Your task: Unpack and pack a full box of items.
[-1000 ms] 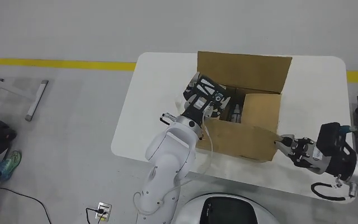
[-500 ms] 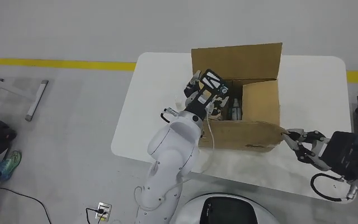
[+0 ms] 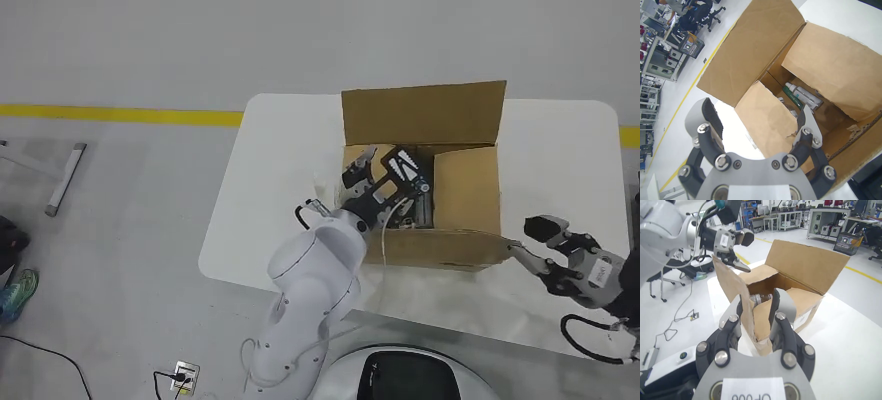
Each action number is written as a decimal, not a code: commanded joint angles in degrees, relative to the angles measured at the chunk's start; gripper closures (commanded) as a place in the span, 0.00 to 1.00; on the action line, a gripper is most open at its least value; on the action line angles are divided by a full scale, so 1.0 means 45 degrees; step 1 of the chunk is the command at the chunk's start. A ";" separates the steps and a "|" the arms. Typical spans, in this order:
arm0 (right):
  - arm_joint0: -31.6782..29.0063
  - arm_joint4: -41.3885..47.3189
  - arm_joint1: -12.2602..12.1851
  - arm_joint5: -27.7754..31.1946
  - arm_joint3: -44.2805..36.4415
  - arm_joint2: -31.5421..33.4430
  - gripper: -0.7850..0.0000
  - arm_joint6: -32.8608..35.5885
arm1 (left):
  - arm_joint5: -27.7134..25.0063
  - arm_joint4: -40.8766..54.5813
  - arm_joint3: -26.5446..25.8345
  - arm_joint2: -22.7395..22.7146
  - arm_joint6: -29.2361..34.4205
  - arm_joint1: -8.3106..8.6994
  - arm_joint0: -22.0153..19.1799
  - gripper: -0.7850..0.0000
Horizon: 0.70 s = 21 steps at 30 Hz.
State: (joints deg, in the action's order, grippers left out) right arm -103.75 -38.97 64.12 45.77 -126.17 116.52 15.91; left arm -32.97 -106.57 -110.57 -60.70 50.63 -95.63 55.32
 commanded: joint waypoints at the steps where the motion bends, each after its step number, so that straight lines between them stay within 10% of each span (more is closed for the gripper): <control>1: 0.0047 0.1773 -0.0051 -0.0394 0.0117 0.0133 0.41 0.0354 | -0.0307 0.0092 -0.0169 0.0004 0.0252 0.0025 -0.0015 0.00; 10: 0.0841 0.4886 -0.0358 -0.2877 -0.0013 0.0201 1.00 0.3281 | -0.1830 0.1116 -0.0971 0.0410 0.0789 0.0140 0.0301 0.00; 21: 0.0550 0.3562 -0.0524 -0.1083 0.0272 -0.1438 1.00 0.4564 | -0.2124 0.2178 -0.1878 -0.0015 0.1564 0.0321 0.0683 0.00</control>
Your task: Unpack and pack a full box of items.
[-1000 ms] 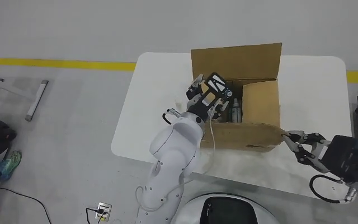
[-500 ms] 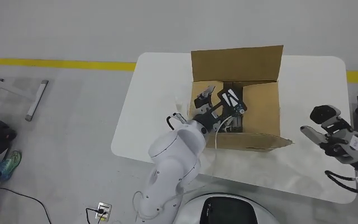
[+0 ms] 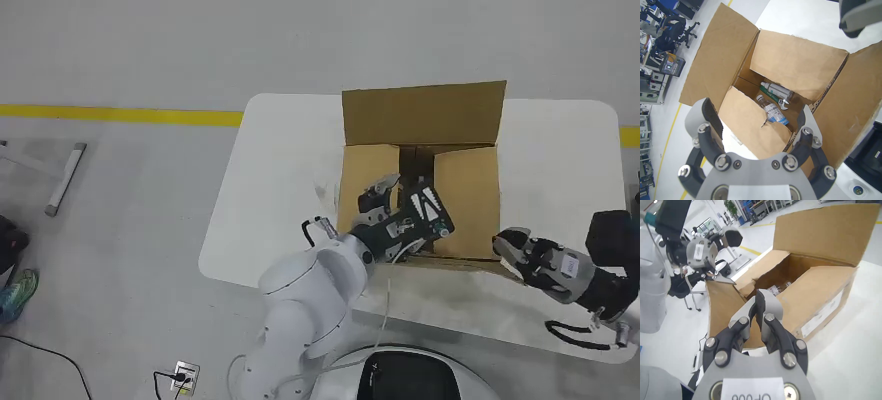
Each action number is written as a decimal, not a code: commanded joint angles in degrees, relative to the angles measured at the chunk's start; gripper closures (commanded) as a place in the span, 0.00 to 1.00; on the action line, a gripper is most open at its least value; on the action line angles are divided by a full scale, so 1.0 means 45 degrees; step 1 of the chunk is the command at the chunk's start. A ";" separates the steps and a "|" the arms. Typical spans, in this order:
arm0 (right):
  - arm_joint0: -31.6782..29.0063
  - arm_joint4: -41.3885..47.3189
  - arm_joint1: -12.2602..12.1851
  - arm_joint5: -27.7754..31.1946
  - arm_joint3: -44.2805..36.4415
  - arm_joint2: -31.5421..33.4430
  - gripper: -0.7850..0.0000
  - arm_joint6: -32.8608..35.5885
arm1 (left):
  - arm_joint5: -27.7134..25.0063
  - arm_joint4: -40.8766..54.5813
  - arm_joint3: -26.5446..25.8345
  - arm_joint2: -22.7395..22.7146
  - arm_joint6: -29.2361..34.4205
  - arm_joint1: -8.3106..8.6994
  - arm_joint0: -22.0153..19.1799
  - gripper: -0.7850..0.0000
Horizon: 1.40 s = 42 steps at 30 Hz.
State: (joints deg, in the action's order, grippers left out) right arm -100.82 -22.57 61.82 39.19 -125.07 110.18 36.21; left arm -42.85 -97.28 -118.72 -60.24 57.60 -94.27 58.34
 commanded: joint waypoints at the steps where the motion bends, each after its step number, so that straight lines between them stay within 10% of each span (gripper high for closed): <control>1: -0.0225 -0.0156 -0.0028 0.0766 0.0046 -0.0049 1.00 0.0062 | 0.0123 0.0168 -0.0119 -0.0246 0.0059 0.0037 0.0005 0.00; 13: -0.1100 -0.2068 -0.0144 0.2664 0.0400 -0.0110 1.00 -0.0161 | 0.1054 -0.0136 0.1125 -0.0427 -0.0482 0.0162 -0.0679 0.00; 28: -0.0586 -0.1980 -0.0004 -0.1406 0.0793 0.1628 1.00 -0.3293 | 0.3449 -0.3966 0.4895 0.1711 -0.0882 0.0072 -0.1664 0.00; 42: 0.0928 -0.4411 -0.0066 -0.2124 0.0669 -0.0903 1.00 -0.2866 | 0.3953 -0.6118 0.3243 0.1177 -0.0914 0.0192 -0.1418 0.00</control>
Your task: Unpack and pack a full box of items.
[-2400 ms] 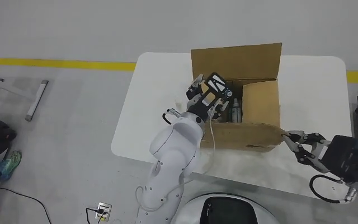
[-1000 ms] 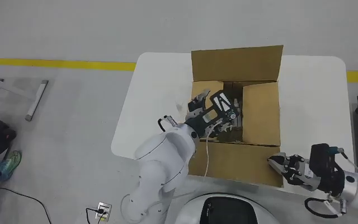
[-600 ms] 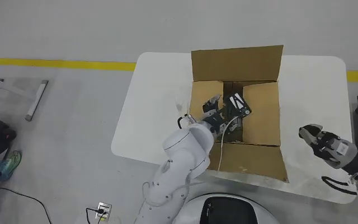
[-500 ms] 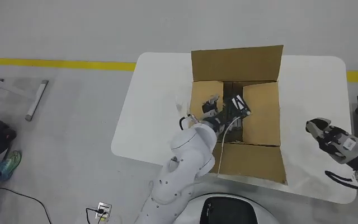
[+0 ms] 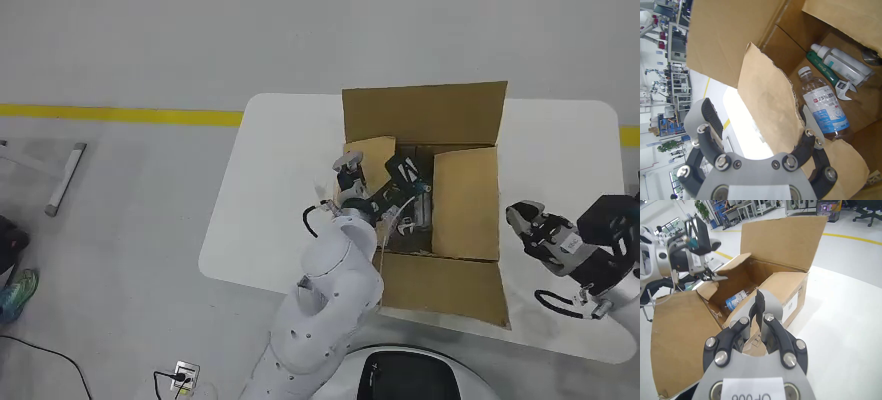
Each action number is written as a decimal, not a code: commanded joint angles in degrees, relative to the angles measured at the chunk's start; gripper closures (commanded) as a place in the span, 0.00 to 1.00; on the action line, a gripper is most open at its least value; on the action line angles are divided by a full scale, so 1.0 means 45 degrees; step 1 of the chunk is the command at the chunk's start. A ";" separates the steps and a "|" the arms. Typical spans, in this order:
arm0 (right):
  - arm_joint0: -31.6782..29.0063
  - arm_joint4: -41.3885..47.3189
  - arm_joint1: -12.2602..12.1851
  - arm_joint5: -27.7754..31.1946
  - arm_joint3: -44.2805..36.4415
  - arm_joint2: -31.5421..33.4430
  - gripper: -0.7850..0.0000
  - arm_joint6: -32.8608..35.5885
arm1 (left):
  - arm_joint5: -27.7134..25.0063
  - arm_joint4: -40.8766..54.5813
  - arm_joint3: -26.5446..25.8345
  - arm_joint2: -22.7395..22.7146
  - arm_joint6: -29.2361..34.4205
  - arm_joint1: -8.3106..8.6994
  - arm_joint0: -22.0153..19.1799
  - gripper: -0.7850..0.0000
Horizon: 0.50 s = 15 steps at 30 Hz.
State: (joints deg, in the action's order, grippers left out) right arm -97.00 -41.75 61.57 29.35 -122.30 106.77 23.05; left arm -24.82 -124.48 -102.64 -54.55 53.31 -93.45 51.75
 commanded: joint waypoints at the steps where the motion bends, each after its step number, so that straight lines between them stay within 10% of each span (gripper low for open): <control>1: 0.0154 -0.0290 -0.0016 0.0126 0.0121 -0.0277 1.00 0.0105 | -0.0163 -0.0144 -0.0617 -0.0175 0.0079 0.0023 0.0067 0.00; 15: 0.0862 -0.0769 -0.0113 0.0054 0.0623 -0.1001 1.00 0.0738 | -0.1525 -0.1579 -0.1515 -0.2218 0.0081 0.0286 -0.0117 0.00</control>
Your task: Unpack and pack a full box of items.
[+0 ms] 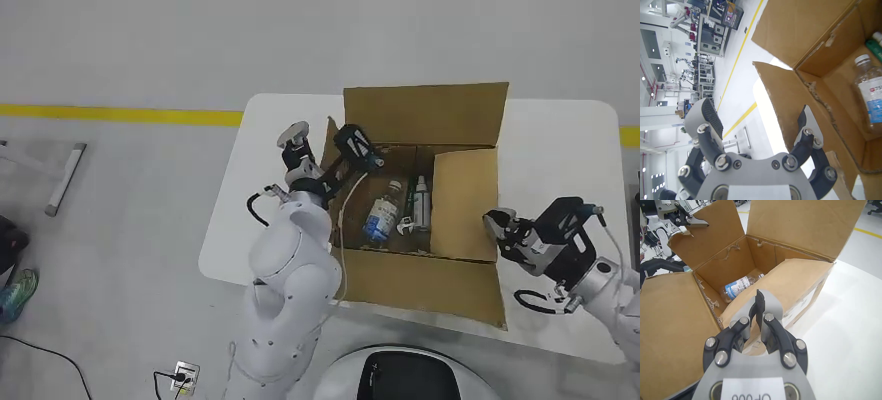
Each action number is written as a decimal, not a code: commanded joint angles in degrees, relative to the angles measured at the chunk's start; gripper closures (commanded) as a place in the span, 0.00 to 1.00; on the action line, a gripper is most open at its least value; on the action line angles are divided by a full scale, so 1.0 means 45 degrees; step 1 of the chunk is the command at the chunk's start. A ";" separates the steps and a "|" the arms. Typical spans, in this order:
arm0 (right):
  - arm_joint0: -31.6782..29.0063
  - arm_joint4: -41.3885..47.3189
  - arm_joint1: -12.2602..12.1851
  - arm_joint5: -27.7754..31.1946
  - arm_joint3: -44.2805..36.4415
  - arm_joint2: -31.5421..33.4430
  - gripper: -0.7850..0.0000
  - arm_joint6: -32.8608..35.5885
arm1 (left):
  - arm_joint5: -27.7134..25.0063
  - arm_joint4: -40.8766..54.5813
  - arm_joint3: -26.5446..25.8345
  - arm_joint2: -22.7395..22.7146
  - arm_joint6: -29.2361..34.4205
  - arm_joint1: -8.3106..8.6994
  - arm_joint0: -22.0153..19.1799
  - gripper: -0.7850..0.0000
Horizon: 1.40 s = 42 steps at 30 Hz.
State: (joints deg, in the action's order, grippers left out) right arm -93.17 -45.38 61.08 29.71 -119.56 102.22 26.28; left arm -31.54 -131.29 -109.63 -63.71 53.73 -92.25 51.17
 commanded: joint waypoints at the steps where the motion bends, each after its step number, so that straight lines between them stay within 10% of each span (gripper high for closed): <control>1: 0.0014 0.0073 -0.0010 -0.0038 0.0025 0.0013 1.00 0.0047 | -0.0179 -0.0250 0.0111 -0.0338 -0.0014 0.0049 0.0001 0.00; 18: -0.0138 0.0394 -0.0083 -0.0300 0.0003 0.0124 1.00 0.0091 | 0.0438 -0.1014 0.1935 -0.1378 -0.0976 0.0210 0.0353 0.00; 26: -0.0600 0.2693 -0.0036 -0.0849 0.0041 0.1237 1.00 -0.0845 | 0.1349 -0.0830 0.0263 -0.1040 -0.1345 0.0109 0.0088 0.00; 34: -0.1262 0.3622 -0.0002 -0.1237 0.0384 0.2768 1.00 -0.1422 | 0.1517 0.3248 -0.0776 0.0290 -0.1515 -0.0297 -0.0032 0.00; 42: -0.1656 0.3039 0.0015 -0.1208 0.0919 0.2968 1.00 -0.1452 | 0.2112 0.8167 0.1167 0.1792 -0.1898 -0.0757 -0.0020 0.00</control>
State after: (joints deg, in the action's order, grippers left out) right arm -100.29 -30.93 61.12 24.28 -115.50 115.71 19.87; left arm -22.92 -99.05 -106.29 -56.21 45.48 -95.35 51.01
